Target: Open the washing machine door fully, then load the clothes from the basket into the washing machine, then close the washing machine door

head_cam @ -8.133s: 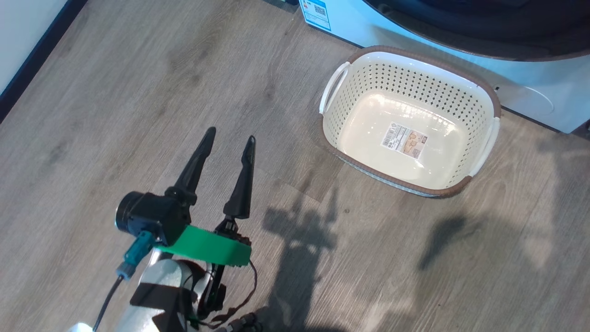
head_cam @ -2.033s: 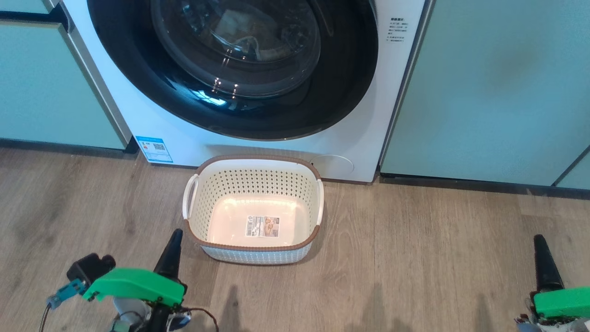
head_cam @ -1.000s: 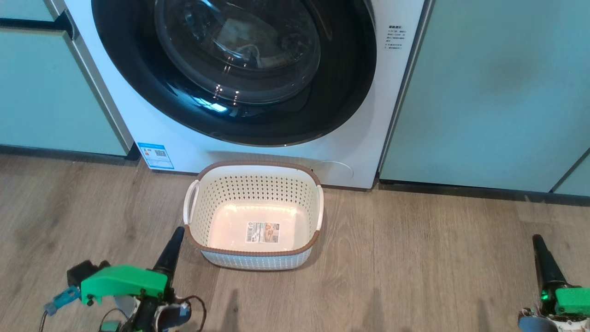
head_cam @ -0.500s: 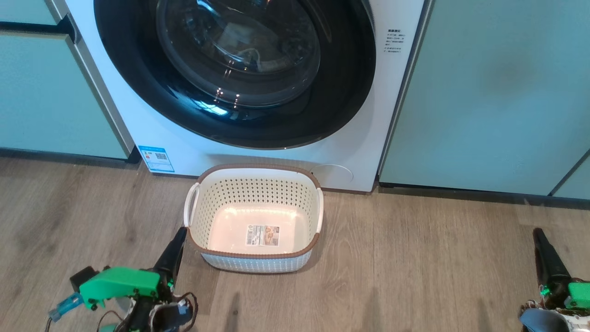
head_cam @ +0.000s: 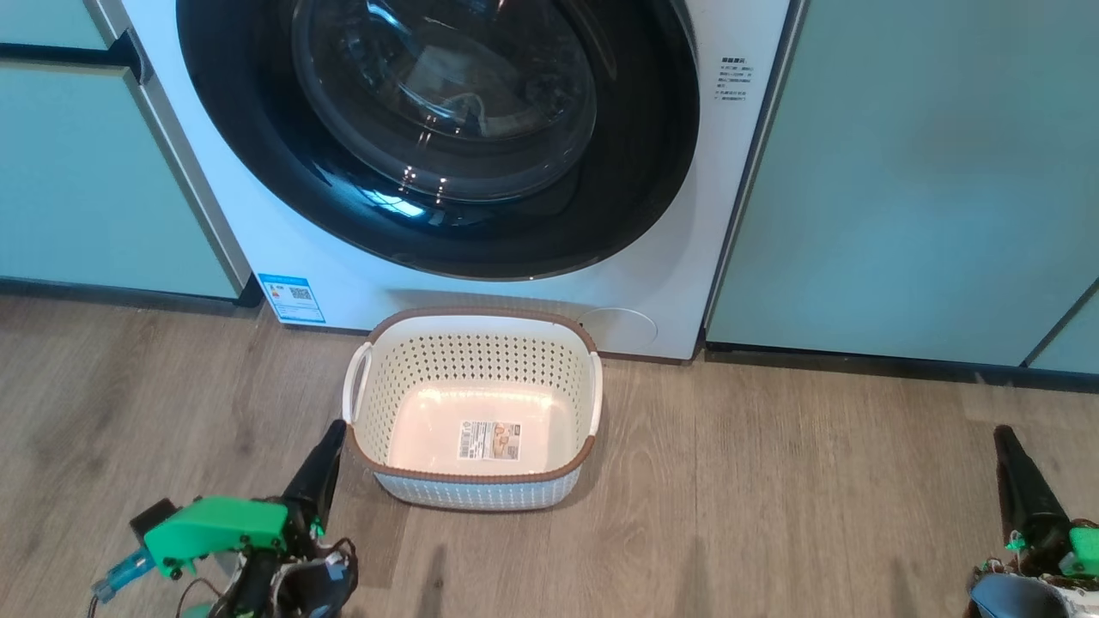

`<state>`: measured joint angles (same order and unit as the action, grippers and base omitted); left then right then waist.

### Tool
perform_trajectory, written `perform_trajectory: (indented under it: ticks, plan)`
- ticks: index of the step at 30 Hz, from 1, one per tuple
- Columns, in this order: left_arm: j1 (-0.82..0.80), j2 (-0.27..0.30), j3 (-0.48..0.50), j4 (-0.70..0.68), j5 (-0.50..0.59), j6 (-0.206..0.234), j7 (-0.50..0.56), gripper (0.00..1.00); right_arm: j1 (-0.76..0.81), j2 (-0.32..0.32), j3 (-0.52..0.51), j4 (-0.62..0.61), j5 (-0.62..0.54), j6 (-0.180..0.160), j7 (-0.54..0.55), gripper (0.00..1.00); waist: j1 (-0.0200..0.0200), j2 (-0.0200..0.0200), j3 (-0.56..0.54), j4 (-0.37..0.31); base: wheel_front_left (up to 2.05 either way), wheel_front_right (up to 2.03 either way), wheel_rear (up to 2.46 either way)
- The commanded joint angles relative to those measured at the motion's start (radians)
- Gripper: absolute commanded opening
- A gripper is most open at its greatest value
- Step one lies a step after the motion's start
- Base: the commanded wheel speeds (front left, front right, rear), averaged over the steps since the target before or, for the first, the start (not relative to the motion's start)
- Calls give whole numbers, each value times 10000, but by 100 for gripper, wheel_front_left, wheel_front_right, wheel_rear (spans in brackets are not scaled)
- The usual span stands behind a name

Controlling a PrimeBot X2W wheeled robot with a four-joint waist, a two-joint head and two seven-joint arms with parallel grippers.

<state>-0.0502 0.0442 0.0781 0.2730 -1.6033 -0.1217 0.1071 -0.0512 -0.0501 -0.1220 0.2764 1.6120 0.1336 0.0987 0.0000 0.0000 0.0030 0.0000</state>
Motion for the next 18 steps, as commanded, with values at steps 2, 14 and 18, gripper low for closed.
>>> perform_trajectory:
  ticks: [2,14,18]
  plan:
    - [-580,60,360,-275,-50,-90,64,0,-558,-70,172,-321,41,-29,73,0,0,0,1,0,0,0,0]
    - [-579,60,359,-275,-51,-90,63,0,-560,-59,156,-320,27,-29,86,0,0,0,1,0,0,0,0]
    - [-579,60,359,-276,-51,-90,63,0,-560,-56,151,-320,23,-29,90,0,0,0,1,0,0,0,0]
